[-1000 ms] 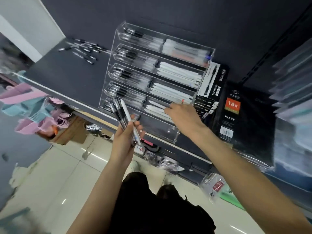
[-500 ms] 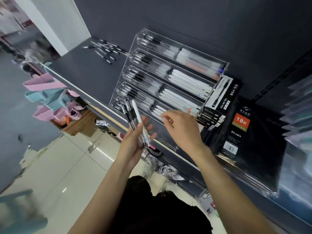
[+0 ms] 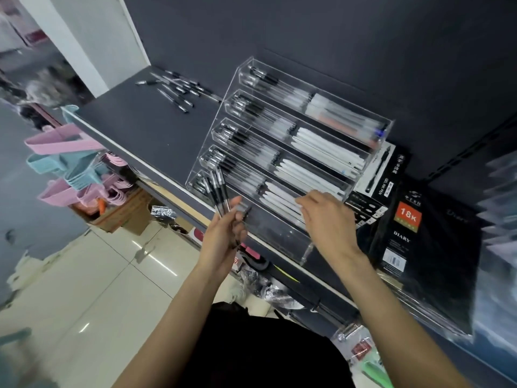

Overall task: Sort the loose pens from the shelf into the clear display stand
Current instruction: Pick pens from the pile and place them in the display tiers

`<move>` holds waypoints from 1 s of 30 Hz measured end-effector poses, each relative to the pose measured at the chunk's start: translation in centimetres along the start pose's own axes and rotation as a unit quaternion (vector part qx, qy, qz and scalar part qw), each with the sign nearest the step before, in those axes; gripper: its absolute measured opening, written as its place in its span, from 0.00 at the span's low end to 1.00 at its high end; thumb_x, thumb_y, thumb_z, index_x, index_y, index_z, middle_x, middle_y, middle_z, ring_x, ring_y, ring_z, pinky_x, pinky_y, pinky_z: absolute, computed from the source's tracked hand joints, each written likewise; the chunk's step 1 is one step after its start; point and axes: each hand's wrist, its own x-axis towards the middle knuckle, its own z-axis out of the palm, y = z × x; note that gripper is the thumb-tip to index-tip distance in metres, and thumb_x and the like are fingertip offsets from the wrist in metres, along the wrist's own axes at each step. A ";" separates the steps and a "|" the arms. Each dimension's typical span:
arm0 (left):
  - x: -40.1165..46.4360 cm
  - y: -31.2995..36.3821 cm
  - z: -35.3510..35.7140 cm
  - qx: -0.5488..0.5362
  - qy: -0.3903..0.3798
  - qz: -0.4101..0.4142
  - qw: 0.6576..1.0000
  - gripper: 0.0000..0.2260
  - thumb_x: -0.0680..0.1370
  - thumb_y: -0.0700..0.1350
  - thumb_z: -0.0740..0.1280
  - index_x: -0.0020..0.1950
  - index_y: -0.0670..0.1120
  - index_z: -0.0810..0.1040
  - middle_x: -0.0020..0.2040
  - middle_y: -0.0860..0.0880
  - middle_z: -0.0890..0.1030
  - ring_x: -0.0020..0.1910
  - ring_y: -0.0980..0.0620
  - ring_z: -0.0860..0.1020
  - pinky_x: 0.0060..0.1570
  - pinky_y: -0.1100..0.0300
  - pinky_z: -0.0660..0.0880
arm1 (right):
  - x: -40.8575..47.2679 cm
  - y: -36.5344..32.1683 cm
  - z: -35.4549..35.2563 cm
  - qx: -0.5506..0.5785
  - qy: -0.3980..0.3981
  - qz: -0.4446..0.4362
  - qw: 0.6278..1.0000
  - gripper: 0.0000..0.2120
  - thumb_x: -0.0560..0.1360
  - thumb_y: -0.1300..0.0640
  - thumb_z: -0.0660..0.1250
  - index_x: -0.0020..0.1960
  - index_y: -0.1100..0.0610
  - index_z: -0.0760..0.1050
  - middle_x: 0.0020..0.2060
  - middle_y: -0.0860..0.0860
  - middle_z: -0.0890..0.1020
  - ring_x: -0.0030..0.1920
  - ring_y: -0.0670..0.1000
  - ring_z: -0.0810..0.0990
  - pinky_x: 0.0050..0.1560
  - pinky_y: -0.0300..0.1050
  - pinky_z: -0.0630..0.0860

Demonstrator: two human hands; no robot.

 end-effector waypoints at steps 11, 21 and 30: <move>-0.1 0.1 -0.9 -0.009 -0.033 -0.040 0.999 0.13 0.83 0.48 0.54 0.64 0.47 0.72 0.32 0.53 0.59 0.27 0.57 0.57 0.25 0.67 0.58 | 1.8 -0.4 1.8 -0.182 -0.092 -0.078 0.976 0.14 0.55 0.66 0.78 0.37 0.57 0.78 0.30 0.52 0.77 0.29 0.49 0.75 0.20 0.37 0.66; -0.2 -0.3 -1.0 -0.005 -0.031 -0.035 0.999 0.14 0.82 0.47 0.55 0.64 0.46 0.74 0.54 0.49 0.83 0.53 0.51 0.80 0.56 0.54 0.75 | 0.4 -4.5 -1.4 0.156 -0.075 0.068 0.983 0.12 0.79 0.55 0.61 0.60 0.55 0.77 0.49 0.49 0.82 0.42 0.45 0.79 0.40 0.35 0.74; -0.4 0.0 -0.9 -0.048 -0.062 -0.017 0.997 0.12 0.82 0.47 0.55 0.59 0.47 0.77 0.48 0.47 0.82 0.48 0.52 0.81 0.47 0.59 0.78 | 0.4 -9.8 0.5 0.440 -0.131 0.139 0.877 0.10 0.72 0.59 0.71 0.52 0.52 0.75 0.42 0.43 0.82 0.43 0.38 0.80 0.46 0.32 0.76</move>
